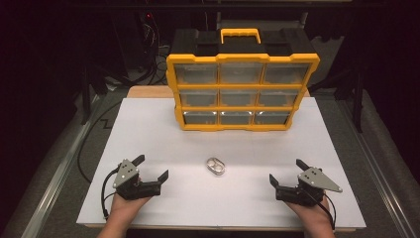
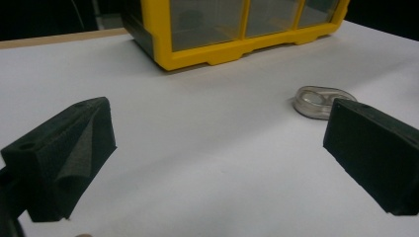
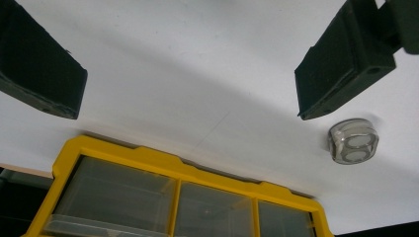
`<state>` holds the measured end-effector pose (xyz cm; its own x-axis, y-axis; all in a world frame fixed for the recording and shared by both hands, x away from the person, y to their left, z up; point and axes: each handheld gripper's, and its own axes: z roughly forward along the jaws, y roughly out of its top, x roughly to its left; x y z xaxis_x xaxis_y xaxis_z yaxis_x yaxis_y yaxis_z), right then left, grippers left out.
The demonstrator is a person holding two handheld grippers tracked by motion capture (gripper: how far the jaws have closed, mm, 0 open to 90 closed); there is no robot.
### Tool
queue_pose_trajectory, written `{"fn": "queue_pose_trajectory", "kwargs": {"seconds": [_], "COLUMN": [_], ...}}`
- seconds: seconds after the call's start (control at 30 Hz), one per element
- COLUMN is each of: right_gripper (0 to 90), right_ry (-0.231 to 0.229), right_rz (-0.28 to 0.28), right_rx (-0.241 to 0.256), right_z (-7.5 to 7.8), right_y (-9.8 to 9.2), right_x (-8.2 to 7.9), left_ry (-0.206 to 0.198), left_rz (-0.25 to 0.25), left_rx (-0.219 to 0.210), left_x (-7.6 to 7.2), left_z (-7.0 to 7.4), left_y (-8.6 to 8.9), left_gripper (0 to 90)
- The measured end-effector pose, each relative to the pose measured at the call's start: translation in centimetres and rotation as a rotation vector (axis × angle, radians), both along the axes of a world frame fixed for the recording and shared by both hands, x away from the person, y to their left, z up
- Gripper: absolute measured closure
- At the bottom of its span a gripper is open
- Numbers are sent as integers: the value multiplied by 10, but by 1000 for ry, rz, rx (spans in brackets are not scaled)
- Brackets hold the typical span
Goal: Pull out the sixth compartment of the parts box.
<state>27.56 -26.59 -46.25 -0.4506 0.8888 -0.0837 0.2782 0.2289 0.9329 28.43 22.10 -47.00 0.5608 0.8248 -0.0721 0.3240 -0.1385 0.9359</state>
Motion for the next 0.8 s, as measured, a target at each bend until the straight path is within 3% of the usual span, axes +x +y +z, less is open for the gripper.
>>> {"fn": "queue_pose_trajectory", "kwargs": {"seconds": [0.27, 0.8], "right_gripper": [2, 2], "right_ry": [3, -1], "right_rz": [12, 5], "right_rx": [10, 10], "right_z": [-2, -2], "right_y": [-1, -1], "right_x": [1, 4], "left_ry": [-5, 14], "left_rz": [-11, -24], "left_rx": [24, 3], "left_x": [0, 0], "left_z": [-1, -3], "left_y": [0, 1], "left_gripper": [8, 3]}}
